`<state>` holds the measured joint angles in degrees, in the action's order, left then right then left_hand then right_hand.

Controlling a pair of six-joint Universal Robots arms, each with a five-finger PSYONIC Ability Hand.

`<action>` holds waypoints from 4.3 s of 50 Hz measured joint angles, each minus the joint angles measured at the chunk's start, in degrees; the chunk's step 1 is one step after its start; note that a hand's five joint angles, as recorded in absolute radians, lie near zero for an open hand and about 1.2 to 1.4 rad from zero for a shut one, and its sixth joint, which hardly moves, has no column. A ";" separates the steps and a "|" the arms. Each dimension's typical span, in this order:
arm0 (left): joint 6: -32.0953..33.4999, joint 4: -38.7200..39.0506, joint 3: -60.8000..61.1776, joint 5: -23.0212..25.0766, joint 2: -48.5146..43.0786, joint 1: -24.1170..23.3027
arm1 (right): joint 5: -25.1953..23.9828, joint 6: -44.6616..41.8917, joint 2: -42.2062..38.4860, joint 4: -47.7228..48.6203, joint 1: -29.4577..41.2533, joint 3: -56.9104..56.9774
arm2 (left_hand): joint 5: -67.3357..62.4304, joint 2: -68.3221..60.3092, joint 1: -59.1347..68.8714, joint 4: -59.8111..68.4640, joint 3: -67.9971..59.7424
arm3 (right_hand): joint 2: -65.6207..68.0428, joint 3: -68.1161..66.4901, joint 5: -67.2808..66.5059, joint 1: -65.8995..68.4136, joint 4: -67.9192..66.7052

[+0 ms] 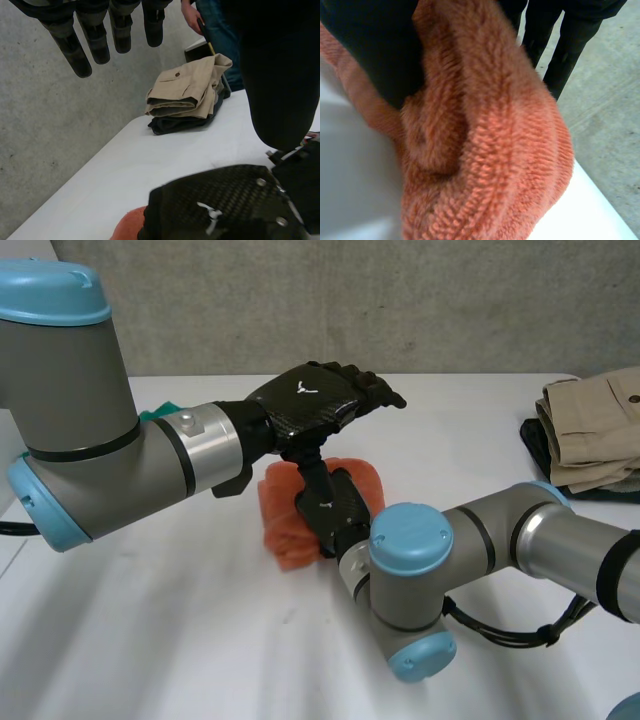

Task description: Fold the laundry.

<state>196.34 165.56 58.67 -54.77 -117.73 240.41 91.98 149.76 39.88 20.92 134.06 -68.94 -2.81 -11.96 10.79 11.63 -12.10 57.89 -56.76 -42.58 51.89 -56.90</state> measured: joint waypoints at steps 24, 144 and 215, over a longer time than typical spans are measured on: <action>-4.57 10.48 -1.17 -5.72 7.00 -1.54 | -6.14 1.04 19.66 14.73 -25.61 5.43 | 0.00 0.00 0.00 0.00 0.00 | 6.09 -9.38 -7.13 3.54 -10.84; 22.04 31.75 -18.54 -19.36 -40.13 34.32 | -17.33 -0.39 35.12 5.01 -29.00 -41.16 | -46.02 -48.09 54.41 48.35 -47.48 | -45.85 44.84 39.87 -38.97 44.86; 2.97 14.28 12.68 -13.85 -5.99 7.72 | -13.17 8.49 32.73 -22.46 -31.62 -28.30 | -8.01 -9.77 11.66 9.57 -9.68 | -43.89 42.80 38.30 -37.84 42.89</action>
<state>199.31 179.83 71.34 -68.62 -123.72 248.13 78.81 158.26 72.61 -1.54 102.44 -97.25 -10.82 -21.73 22.45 21.20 -21.79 13.99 -13.95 -4.28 14.05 -14.01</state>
